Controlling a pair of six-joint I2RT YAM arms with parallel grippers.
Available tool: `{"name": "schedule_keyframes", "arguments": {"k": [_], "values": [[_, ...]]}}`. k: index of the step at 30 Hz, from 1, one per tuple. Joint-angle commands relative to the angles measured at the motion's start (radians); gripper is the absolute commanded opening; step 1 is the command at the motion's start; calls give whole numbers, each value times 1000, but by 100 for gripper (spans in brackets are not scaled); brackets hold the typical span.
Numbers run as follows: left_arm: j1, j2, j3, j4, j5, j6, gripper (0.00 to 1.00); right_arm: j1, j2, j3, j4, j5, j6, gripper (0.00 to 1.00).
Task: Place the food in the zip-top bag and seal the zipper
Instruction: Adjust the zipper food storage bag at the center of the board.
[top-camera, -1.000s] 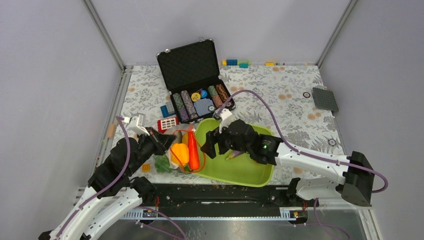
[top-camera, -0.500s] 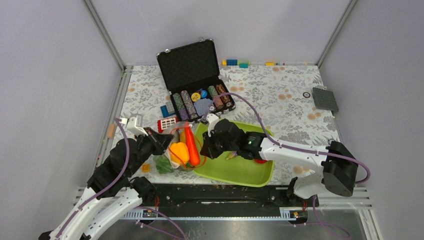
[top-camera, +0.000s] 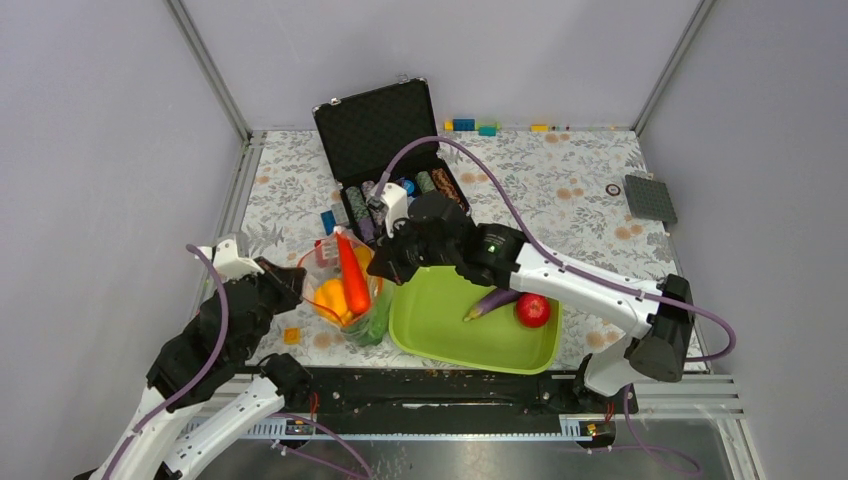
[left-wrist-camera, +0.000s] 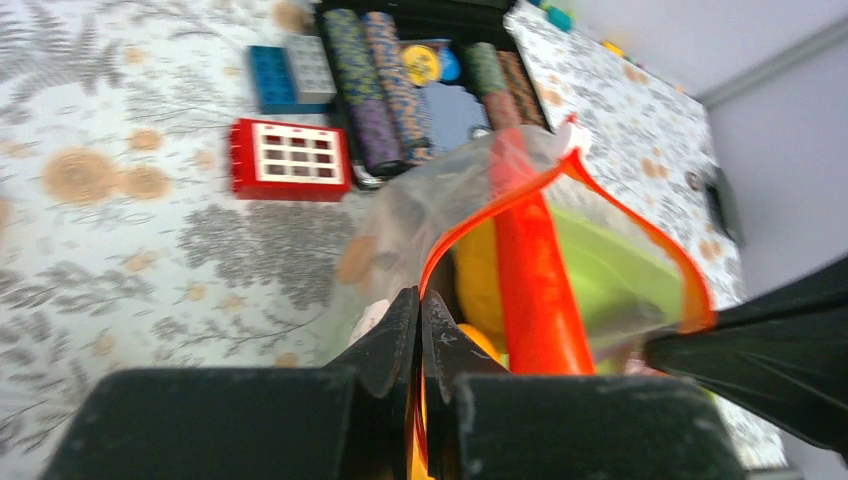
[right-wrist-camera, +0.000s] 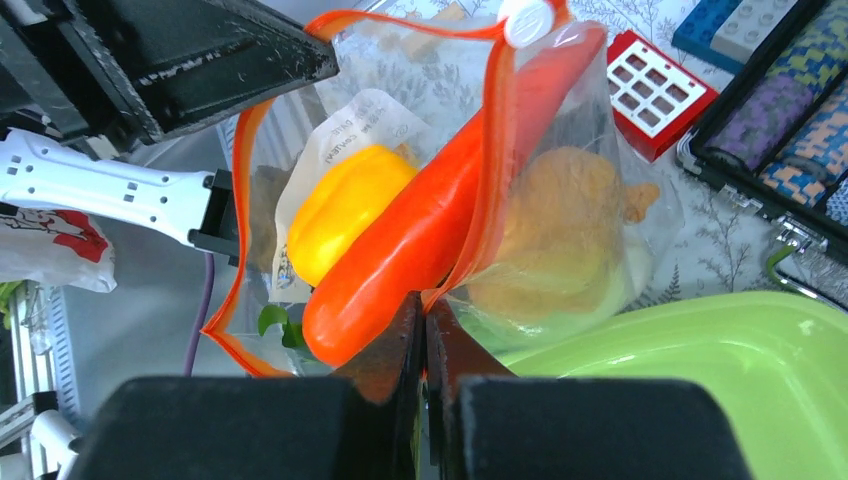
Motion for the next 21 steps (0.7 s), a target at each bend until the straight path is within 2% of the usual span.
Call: {"name": "schedule_keyframes", "arguments": {"k": [1,8,12,13,17,18,20,21], "values": [[-1,24,24,-128,-171,-61,0,-1,58,96,-73,1,-62,0],[-1,142,-24,-61,-100,-51,0,-16,115,117,-122,142,-65,0],[0,164,-30,5,-55,-15,0,-29,123,101,-124,140,-75,0],[-1,163,-27,12,-57,-13,3,-34,119,98,-125,144,-79,0],[-1,150,-16,23,-45,12,32,-48,89,91,-123,144,-112,0],[0,148,-7,26,-34,30,43,-48,83,95,-123,123,-133,0],[-1,149,10,38,0,65,77,-47,76,102,-117,68,-170,0],[-1,153,21,43,21,84,81,-48,75,105,-114,34,-191,0]]}}
